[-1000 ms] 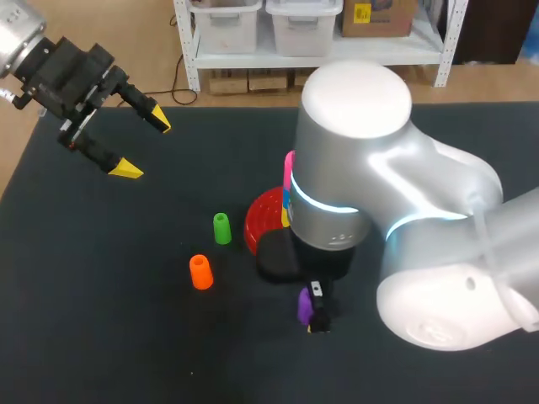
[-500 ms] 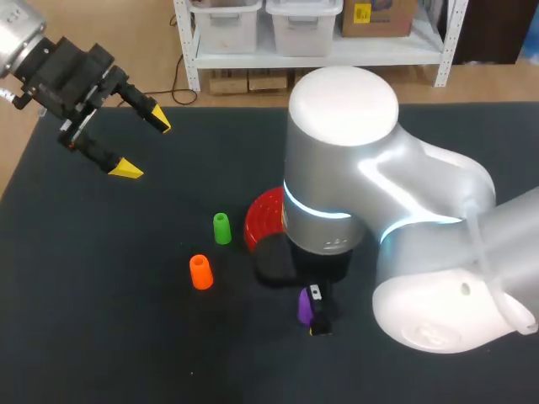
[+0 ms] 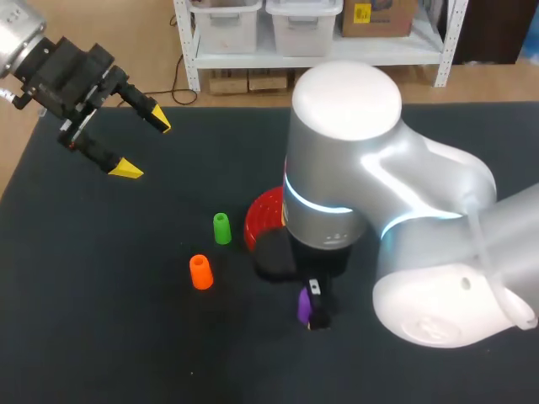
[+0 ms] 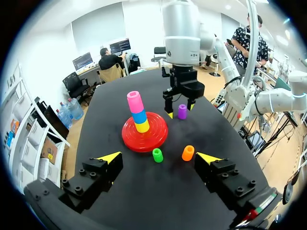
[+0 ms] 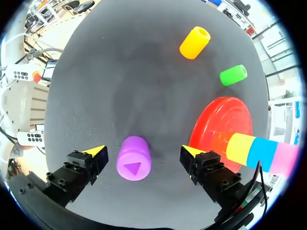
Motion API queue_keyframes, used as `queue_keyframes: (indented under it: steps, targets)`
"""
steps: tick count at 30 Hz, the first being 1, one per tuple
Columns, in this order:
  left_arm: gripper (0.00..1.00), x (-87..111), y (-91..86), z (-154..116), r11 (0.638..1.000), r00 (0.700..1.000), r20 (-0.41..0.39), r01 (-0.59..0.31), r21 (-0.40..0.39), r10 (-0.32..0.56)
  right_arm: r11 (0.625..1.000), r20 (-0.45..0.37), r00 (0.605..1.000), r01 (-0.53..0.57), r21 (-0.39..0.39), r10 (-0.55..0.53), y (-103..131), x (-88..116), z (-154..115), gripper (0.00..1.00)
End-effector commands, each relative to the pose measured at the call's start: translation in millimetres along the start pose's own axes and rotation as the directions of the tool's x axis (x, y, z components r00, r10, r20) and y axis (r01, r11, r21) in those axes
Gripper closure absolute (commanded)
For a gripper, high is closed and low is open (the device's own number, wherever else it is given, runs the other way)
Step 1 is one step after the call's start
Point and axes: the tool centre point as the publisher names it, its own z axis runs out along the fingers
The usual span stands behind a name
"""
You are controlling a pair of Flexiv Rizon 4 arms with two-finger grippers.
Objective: Pick up and stack the cylinders on the red base in this order: pink,purple,orange,green
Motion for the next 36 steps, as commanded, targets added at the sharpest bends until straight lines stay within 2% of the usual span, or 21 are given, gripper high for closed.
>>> queue_keyframes:
  steps: [1, 5, 6, 8, 26, 31, 36]
  targets:
    - [0.0, 0.5, -0.7, 0.7, 1.0, 1.0, 0.0, -0.002, -0.003, 0.002, 1.0, 0.0, 1.0, -0.003, 0.008, 0.003, -1.0, 0.0, -0.1, 0.0]
    - [0.0, 0.5, -0.7, 0.7, 1.0, 1.0, 0.0, -0.002, -0.003, 0.002, 1.0, 0.001, 1.0, -0.005, 0.008, 0.005, -2.4, -0.2, -0.6, 0.0]
    - [0.0, 0.5, -0.7, 0.7, 1.0, 1.0, 0.0, -0.002, -0.003, 0.002, 1.0, 0.001, 1.0, -0.006, 0.008, 0.006, -2.7, -0.3, -0.7, 0.15]
    - [0.0, 0.5, -0.7, 0.7, 1.0, 1.0, 0.0, -0.002, -0.003, 0.002, 1.0, 0.0, 1.0, -0.006, 0.005, 0.006, -2.8, -0.3, -0.7, 1.0]
    - [0.0, 0.5, -0.7, 0.7, 1.0, 1.0, 0.0, -0.002, -0.003, 0.002, 1.0, 0.002, 1.0, -0.016, -0.001, 0.016, -7.9, 2.7, -1.8, 1.0]
    - [0.0, 0.5, -0.7, 0.7, 1.0, 1.0, 0.0, -0.002, -0.003, 0.002, 1.0, 0.032, 0.999, -0.015, 0.016, 0.015, -12.4, 7.6, -23.0, 1.0]
    - [0.0, 0.5, -0.7, 0.7, 1.0, 1.0, 0.0, -0.002, -0.003, 0.002, 1.0, 0.059, 0.998, -0.007, 0.026, 0.006, -21.6, 17.0, -61.1, 1.0]
